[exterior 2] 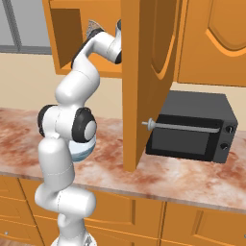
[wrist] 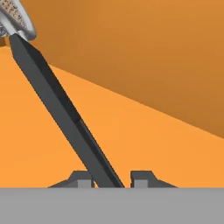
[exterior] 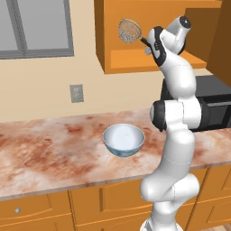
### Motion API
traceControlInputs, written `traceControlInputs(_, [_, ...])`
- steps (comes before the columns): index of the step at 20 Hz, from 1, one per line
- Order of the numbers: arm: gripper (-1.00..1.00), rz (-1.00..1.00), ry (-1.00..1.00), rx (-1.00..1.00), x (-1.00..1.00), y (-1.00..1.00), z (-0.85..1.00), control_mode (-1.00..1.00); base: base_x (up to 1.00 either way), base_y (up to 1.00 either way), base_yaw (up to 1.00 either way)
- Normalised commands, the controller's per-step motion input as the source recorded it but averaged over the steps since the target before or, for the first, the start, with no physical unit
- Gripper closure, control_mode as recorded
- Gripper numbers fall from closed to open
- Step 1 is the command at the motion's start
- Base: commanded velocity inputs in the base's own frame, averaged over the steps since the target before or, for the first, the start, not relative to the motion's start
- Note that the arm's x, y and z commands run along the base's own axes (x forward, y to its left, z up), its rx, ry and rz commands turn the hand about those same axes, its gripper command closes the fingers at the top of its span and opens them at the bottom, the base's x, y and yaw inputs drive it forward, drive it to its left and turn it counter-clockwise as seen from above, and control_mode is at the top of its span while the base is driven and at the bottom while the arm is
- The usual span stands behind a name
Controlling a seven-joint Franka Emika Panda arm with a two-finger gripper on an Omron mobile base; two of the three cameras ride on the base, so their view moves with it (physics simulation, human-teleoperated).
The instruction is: Open the cabinet and setup a tea strainer by placing it in the bowl upright.
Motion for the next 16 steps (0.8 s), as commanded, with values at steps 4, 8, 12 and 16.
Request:
traceControlInputs(4, [1.00, 0.00, -0.17, 0.00, 0.00, 0.00, 0.00, -1.00, 0.00, 0.00, 0.00])
traceControlInputs(8, [1.00, 0.00, -0.22, -0.01, -0.01, 0.00, 0.00, -1.00, 0.00, 0.00, 0.00])
traceControlInputs(12, [1.00, 0.00, -0.21, -0.08, 0.00, 0.01, 0.00, -1.00, 0.00, 0.00, 0.00])
traceControlInputs(16, [1.00, 0.00, -0.23, -0.12, -0.04, 0.00, 0.02, -1.00, 0.00, 0.00, 0.00])
